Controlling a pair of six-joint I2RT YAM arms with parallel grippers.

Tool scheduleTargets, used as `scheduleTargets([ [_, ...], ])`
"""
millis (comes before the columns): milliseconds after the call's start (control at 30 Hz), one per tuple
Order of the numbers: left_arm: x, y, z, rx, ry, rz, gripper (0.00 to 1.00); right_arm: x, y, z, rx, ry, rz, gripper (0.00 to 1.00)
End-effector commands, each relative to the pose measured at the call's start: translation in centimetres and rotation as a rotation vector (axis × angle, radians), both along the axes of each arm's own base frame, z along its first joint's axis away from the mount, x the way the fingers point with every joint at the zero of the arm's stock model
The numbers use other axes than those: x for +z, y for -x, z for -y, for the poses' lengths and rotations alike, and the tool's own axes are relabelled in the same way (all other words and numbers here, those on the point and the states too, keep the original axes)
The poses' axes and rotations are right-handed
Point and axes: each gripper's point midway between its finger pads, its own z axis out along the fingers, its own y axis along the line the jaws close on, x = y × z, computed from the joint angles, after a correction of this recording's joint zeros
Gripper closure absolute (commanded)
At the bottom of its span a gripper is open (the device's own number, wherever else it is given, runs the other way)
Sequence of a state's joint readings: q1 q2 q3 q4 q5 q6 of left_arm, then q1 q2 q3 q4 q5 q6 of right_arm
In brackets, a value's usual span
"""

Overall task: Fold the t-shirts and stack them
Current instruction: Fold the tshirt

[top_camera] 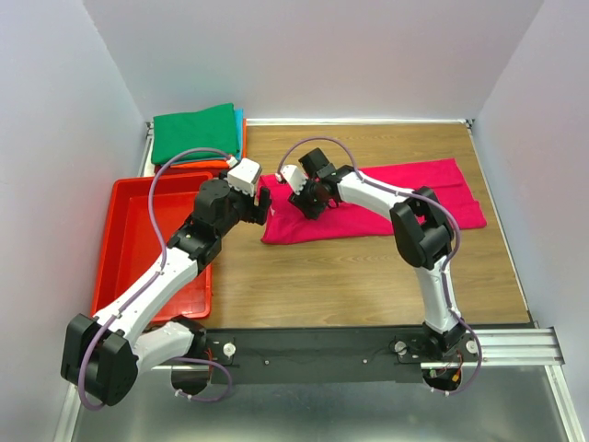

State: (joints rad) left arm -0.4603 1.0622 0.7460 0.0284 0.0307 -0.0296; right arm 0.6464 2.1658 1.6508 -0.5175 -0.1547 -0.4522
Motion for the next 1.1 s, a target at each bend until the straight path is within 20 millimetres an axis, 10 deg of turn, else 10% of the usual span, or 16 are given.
scheduleTargets([
  [0, 1.3, -0.3, -0.2, 0.011, 0.007, 0.037, 0.18, -0.1, -1.3, 0.3, -0.057, 0.04, 0.04, 0.53],
  [733, 0.8, -0.2, 0.0, -0.001, 0.0, 0.024, 0.18, 5.9, -5.7, 4.6, -0.24, 0.026, 0.217, 0.96],
  [1067, 0.8, -0.3, 0.2, -0.01, 0.001, 0.021, 0.18, 5.8, -8.8, 13.1, -0.509, 0.068, 0.25, 0.38],
])
